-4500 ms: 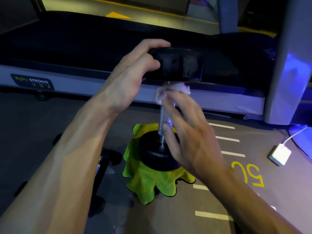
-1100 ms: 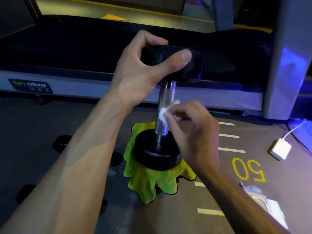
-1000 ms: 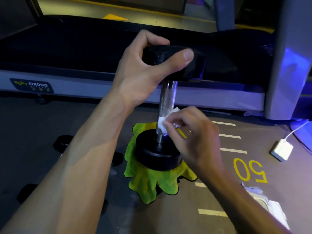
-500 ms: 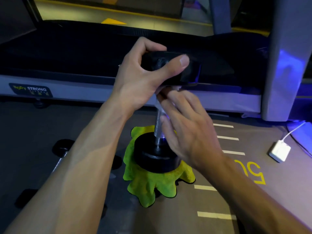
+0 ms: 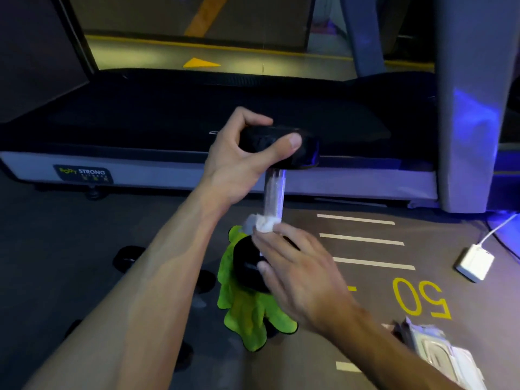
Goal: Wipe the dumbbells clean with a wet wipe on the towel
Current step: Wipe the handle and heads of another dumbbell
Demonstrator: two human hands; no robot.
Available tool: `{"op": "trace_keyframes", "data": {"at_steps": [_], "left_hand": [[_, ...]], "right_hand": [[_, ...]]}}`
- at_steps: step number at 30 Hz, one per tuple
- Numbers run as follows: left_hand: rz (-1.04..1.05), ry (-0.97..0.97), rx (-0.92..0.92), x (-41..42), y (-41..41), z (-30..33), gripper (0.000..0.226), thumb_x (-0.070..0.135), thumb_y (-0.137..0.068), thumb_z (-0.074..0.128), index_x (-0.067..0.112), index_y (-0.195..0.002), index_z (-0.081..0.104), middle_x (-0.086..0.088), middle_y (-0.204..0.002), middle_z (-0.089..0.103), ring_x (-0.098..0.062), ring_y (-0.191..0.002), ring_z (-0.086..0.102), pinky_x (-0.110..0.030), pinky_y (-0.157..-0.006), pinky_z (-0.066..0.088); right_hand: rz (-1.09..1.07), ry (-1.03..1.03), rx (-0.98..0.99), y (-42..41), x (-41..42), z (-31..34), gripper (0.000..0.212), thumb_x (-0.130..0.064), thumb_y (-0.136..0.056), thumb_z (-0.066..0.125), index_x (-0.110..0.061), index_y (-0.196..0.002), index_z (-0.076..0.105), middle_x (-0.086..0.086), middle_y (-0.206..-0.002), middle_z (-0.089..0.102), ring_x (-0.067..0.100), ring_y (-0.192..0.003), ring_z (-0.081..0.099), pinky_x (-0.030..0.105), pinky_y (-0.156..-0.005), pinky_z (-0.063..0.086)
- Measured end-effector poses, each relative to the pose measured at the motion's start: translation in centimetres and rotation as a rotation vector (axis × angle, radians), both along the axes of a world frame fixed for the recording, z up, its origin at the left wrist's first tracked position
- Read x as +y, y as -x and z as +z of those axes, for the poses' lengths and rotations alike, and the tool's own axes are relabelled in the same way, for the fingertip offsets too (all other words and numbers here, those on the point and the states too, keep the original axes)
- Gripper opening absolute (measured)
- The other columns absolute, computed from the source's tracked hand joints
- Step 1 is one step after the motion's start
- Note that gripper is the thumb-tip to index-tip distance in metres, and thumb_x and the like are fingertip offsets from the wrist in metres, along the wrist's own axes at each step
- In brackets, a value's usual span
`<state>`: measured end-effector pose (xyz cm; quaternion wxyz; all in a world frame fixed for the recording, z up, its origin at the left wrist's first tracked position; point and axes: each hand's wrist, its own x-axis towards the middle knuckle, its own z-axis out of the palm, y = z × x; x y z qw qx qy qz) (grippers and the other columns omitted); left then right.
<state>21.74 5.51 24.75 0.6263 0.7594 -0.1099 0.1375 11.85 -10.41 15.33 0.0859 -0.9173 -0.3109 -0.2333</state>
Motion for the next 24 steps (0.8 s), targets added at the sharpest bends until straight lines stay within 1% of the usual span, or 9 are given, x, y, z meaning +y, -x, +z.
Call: {"op": "trace_keyframes", "data": {"at_steps": [5,7,10,13,15,18,21,22,24], "left_hand": [[-0.023,-0.093,0.028,-0.3,0.7,0.9,0.062,0.067,-0.060,0.085,0.029,-0.105,0.066,0.003,-0.103,0.074,-0.021,-0.103,0.071,-0.049,-0.092,0.060],[-0.038,-0.152,0.038,-0.1,0.8,1.8,0.061,0.067,-0.060,0.085,0.027,-0.103,0.066,0.005,-0.101,0.073,-0.014,-0.094,0.068,-0.044,-0.092,0.057],[-0.050,-0.258,0.071,0.2,1.2,3.2,0.055,0.061,-0.068,0.087,0.023,-0.101,0.065,0.008,-0.101,0.074,-0.005,-0.088,0.064,-0.030,-0.087,0.051],[-0.019,-0.358,0.118,0.4,2.1,4.3,0.040,0.043,-0.082,0.087,0.019,-0.105,0.065,0.011,-0.108,0.072,-0.006,-0.096,0.064,-0.026,-0.087,0.049],[-0.002,-0.361,0.141,0.7,2.9,4.6,0.040,0.041,-0.082,0.088,0.019,-0.107,0.065,0.013,-0.115,0.071,-0.008,-0.105,0.065,-0.027,-0.094,0.049],[0.006,-0.327,0.148,0.9,3.7,4.3,0.042,0.040,-0.080,0.090,0.019,-0.107,0.065,0.014,-0.122,0.071,-0.008,-0.113,0.066,-0.026,-0.099,0.049],[0.006,-0.272,0.136,1.1,4.2,3.6,0.041,0.041,-0.078,0.091,0.024,-0.104,0.064,0.015,-0.127,0.069,-0.007,-0.117,0.065,-0.024,-0.101,0.048],[0.011,-0.264,0.126,1.1,4.2,3.4,0.043,0.046,-0.074,0.092,0.028,-0.102,0.064,0.016,-0.126,0.069,-0.007,-0.118,0.065,-0.025,-0.103,0.049],[0.018,-0.243,0.119,1.1,4.2,3.1,0.045,0.054,-0.069,0.090,0.033,-0.099,0.063,0.018,-0.124,0.069,-0.006,-0.117,0.065,-0.028,-0.105,0.050]], "right_hand": [[-0.152,0.044,-0.063,-2.5,-0.3,4.9,0.042,-0.036,-0.107,0.040,-0.013,-0.138,0.059,0.001,-0.136,0.059,0.028,-0.132,0.047,0.040,-0.112,0.038],[-0.114,0.068,-0.021,-1.5,-0.4,4.4,0.039,-0.036,-0.106,0.041,-0.013,-0.130,0.062,0.002,-0.134,0.059,0.029,-0.133,0.049,0.040,-0.111,0.039],[-0.030,0.144,0.094,1.7,-0.9,1.7,0.046,-0.039,-0.104,0.039,-0.016,-0.133,0.064,-0.004,-0.134,0.063,0.023,-0.128,0.056,0.036,-0.108,0.047],[-0.004,0.102,0.263,2.7,-1.0,1.2,0.049,-0.043,-0.104,0.033,-0.018,-0.134,0.063,-0.005,-0.138,0.061,0.021,-0.126,0.057,0.037,-0.104,0.051],[0.030,0.015,0.445,2.6,-1.0,1.9,0.047,-0.041,-0.105,0.031,-0.018,-0.131,0.061,-0.005,-0.142,0.057,0.023,-0.128,0.054,0.039,-0.105,0.049],[0.069,-0.111,0.567,1.8,-1.3,2.5,0.035,-0.023,-0.100,0.044,-0.014,-0.126,0.066,-0.001,-0.144,0.059,0.025,-0.129,0.056,0.035,-0.108,0.045],[0.040,-0.150,0.589,0.5,-1.4,2.6,0.032,-0.008,-0.089,0.061,-0.013,-0.117,0.073,0.002,-0.134,0.066,0.024,-0.126,0.061,0.032,-0.112,0.043],[0.023,-0.187,0.603,0.0,-1.5,2.3,0.029,-0.005,-0.086,0.068,-0.012,-0.113,0.075,0.000,-0.127,0.068,0.021,-0.121,0.063,0.030,-0.109,0.044],[-0.034,-0.320,0.673,-0.6,-1.8,2.5,0.026,-0.001,-0.079,0.081,-0.010,-0.103,0.079,-0.007,-0.109,0.068,0.015,-0.104,0.066,0.025,-0.095,0.049]]}}
